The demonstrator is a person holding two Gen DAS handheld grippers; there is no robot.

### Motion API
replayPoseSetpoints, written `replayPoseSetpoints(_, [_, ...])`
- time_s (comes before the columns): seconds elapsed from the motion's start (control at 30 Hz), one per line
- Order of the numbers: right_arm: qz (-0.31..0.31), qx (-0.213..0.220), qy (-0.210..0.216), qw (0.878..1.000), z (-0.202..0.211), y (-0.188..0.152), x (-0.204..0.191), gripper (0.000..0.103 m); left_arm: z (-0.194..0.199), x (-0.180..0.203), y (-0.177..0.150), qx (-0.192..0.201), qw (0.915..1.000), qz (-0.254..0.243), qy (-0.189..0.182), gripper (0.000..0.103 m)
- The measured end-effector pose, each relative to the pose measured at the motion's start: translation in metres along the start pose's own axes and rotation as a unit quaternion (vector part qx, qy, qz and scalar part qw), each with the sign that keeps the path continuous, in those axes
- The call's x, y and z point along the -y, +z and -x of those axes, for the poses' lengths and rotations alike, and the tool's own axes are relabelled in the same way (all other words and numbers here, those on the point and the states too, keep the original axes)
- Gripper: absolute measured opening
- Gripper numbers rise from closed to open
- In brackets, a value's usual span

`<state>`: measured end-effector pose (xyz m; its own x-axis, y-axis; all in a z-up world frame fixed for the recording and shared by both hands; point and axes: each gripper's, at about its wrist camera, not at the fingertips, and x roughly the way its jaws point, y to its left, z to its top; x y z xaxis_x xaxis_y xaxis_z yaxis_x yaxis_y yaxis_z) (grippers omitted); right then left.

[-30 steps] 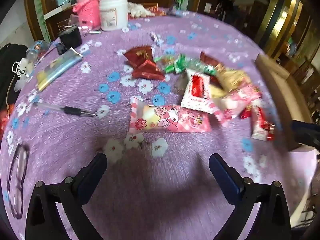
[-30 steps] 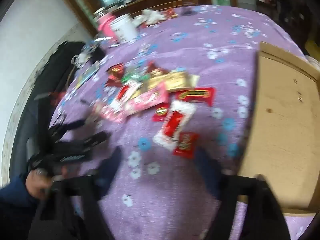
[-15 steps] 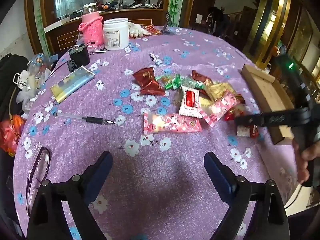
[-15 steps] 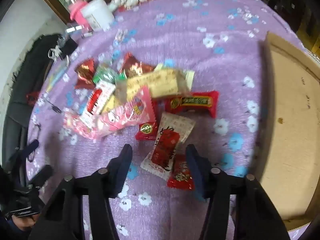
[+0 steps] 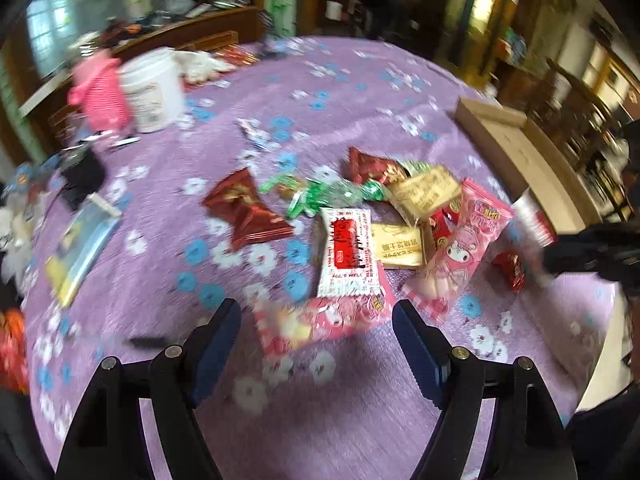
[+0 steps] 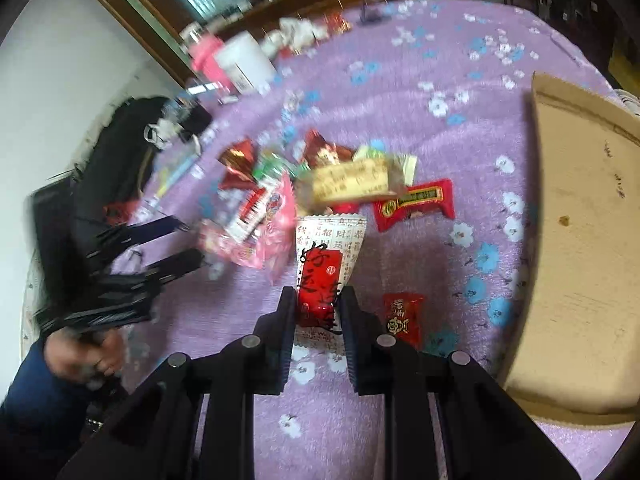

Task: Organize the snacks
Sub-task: 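Grasp the pink cartoon candy bar with the left tool while the right tool grasps a white-and-red packet, then carry both snacks into the cardboard tray with the left and right tools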

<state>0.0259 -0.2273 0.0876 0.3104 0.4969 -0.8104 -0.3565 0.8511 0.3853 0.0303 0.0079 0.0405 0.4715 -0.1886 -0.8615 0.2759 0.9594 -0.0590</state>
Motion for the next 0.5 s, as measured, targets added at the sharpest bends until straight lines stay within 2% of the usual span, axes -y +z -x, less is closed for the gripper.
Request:
replayPoseSetpoints(0.13, [-0.015,0.013,0.007,1.0,0.014,-0.006,0.009,0.021,-0.021,0.003,0.0,-0.026,0.9994,-0.018,-0.016,0.081])
replayPoseSetpoints(0.37, [-0.038,0.008,0.008,0.999,0.016,-0.012,0.024,0.021,-0.012,0.039,-0.033,-0.066,0.9959,-0.04,-0.046,0.081])
replayPoseSetpoints(0.43, [-0.029,0.002,0.008,1.0,0.014,-0.015,0.023,0.021,-0.003,0.05,-0.045,-0.064,0.9944,-0.036,-0.075,0.081])
replayPoseSetpoints(0.5, [-0.021,-0.002,0.008,1.0,0.013,-0.018,0.021,0.021,0.007,0.055,-0.048,-0.045,0.9965,-0.035,-0.061,0.081])
